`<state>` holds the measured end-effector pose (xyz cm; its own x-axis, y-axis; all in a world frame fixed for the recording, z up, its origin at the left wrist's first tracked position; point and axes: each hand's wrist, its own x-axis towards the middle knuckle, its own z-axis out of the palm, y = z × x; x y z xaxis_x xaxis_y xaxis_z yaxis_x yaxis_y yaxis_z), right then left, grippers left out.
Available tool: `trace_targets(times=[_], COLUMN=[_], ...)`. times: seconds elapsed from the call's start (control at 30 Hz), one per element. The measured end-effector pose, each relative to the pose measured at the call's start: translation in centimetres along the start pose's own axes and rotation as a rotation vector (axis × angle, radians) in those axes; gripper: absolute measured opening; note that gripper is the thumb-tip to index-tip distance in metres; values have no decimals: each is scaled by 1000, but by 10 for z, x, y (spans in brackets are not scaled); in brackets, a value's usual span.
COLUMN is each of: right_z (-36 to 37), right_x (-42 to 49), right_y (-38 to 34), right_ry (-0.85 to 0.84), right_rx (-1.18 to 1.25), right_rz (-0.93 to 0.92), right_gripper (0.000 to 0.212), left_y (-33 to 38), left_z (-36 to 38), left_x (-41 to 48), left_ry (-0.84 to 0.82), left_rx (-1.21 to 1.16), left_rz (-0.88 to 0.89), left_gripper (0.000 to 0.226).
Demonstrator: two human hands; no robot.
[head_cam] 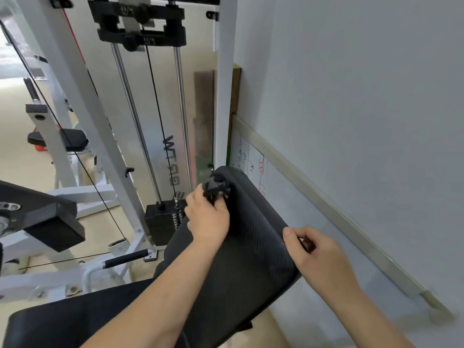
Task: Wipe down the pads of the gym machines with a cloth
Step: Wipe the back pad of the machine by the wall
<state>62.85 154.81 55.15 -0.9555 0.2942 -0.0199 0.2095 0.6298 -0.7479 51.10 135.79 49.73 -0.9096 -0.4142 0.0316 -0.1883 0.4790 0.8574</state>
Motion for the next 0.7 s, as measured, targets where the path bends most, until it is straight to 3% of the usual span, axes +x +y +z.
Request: trace_targets(times=[0.07, 0.17, 0.27, 0.33, 0.5, 0.57, 0.7], right_z=[1, -1, -4, -6, -14, -15, -12], right_x=[-2, -1, 2, 4, 4, 4, 6], right_y=[3, 10, 13, 12, 6, 8, 14], right_ry=[6, -5, -45, -78, -148, -164, -114], right_rx=[30, 111, 211, 209, 175, 163, 302], right_rz=[-7, -29, 1, 10, 7, -1, 108], right_gripper=[32, 36, 39, 39, 33, 32, 29], left_y=[16, 13, 19, 41, 96, 110, 111], left_z=[1, -15, -30, -29, -2, 6, 2], left_x=[-25, -87, -53, -6, 73, 61, -25], left_ry=[11, -175, -347, -353, -363, -374, -456], left_rx=[16, 8, 152, 327, 641, 785, 809], left_rz=[126, 621, 986, 978, 525, 526, 771], left_gripper=[41, 53, 58, 55, 37, 42, 42])
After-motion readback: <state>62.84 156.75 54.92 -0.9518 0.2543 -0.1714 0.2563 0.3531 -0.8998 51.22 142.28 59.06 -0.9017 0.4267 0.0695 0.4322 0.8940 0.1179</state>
